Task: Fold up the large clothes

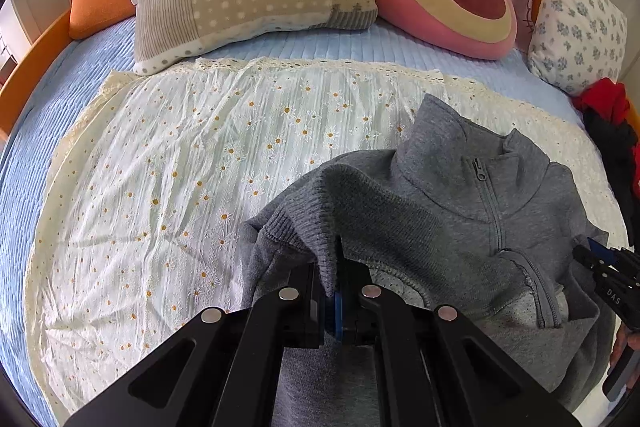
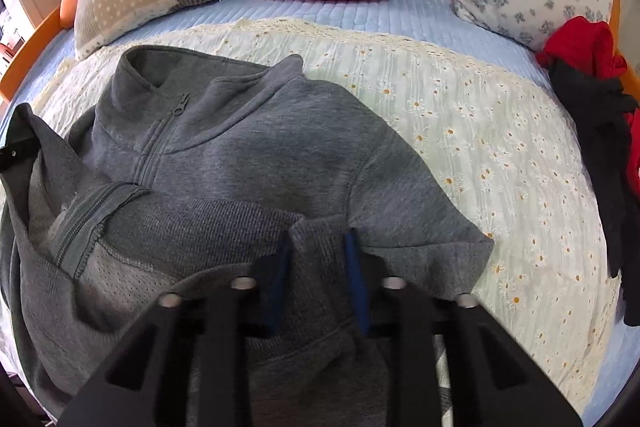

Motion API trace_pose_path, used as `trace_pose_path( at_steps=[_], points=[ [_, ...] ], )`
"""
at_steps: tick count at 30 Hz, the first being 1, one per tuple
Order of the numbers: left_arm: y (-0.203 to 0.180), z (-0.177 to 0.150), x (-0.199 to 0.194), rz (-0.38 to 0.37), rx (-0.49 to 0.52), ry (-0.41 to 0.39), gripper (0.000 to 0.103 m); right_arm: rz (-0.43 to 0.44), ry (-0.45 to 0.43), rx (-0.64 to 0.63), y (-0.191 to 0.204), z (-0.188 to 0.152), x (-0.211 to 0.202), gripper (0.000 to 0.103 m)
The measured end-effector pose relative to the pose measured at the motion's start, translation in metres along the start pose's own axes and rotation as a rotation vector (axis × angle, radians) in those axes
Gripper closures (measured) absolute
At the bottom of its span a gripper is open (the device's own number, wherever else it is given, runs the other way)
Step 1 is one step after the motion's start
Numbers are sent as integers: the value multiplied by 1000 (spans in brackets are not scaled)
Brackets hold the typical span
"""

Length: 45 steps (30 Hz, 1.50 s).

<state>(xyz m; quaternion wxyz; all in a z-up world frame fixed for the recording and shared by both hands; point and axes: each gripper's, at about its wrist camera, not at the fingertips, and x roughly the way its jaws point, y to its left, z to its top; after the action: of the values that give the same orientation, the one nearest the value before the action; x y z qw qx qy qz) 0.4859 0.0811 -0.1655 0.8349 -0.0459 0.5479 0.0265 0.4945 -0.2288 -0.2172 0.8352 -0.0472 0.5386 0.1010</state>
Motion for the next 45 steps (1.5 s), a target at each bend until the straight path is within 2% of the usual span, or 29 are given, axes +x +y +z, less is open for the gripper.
trace_pose_path(
  at_steps=[10, 15, 18, 21, 26, 34, 41, 42, 43, 45],
  points=[
    [9, 12, -22, -30, -43, -45, 95, -25, -145, 33, -18, 17, -43, 89],
    [11, 34, -43, -22, -59, -120, 95, -38, -212, 54, -28, 40, -65, 89],
    [7, 51, -41, 19, -55, -162, 95, -66, -246, 59, -33, 62, -70, 89],
    [4, 65, -25, 51, -55, -163, 95, -84, -251, 61, -35, 79, -63, 89],
    [-3, 77, 9, 98, -45, -166, 95, -121, -221, 61, -37, 99, -29, 89],
    [2, 72, 54, 119, -64, -122, 95, -118, -160, 98, -45, 94, 26, 89],
    [-5, 72, 64, 132, -37, -134, 95, -121, -145, 89, -44, 91, 42, 87],
    [-6, 72, 66, 132, -30, -130, 93, -124, -138, 82, -42, 92, 45, 77],
    [-6, 72, 71, 132, -21, -116, 92, -132, -124, 74, -41, 93, 48, 52],
    [-5, 72, 80, 122, -16, -83, 88, -181, -114, 69, -40, 93, 50, 19]
  ],
)
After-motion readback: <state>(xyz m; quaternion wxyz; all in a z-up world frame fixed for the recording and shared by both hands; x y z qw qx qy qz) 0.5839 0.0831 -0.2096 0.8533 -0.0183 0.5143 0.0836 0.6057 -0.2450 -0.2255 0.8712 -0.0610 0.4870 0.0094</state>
